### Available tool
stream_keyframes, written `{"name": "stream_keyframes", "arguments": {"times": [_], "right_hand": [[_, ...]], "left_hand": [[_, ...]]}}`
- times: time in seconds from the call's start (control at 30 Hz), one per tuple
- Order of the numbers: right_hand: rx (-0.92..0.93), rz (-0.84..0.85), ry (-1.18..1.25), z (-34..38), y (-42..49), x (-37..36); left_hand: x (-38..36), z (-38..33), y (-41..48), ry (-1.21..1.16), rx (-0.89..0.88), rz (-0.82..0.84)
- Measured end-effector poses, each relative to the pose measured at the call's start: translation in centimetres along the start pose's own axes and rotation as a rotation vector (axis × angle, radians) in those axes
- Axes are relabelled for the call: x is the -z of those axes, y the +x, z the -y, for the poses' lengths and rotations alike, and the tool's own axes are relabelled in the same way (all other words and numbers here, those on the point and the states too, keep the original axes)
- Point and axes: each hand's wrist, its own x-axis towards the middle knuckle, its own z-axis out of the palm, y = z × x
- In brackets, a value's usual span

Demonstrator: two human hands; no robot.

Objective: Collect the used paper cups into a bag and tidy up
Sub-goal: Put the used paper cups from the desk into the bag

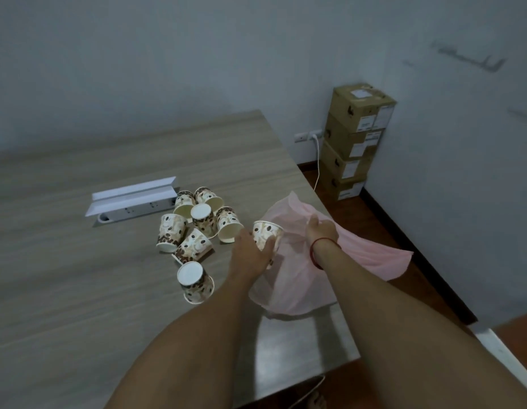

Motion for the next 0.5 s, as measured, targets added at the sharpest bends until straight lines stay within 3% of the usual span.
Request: {"name": "stream_keyframes", "arguments": {"times": [0.1, 0.2, 0.27, 0.37, 0.5], "right_hand": [[0.014, -0.01, 0.0, 0.4, -0.1, 0.1], [0.027, -0.017, -0.016, 0.9, -0.6, 0.1], [0.031, -0.007, -0.009, 1.3, -1.2, -0.3], [0.033, 0.022, -0.023, 1.8, -1.9, -1.3], [0.044, 0.087, -0.074, 2.0, -3.5, -4.2]], "left_hand": [[-1.4, -1.0, 0.7, -0.121, 0.061, 0.046], [-1.8, -2.0, 1.0, -0.228, 0.087, 0.334], [-0.9, -1.7, 1.0, -0.205, 0.118, 0.416], [1.6, 0.1, 1.8, 0.0, 0.05, 0.277], [6.3, 4.0, 1.9, 0.477, 0.12, 0.051]]}}
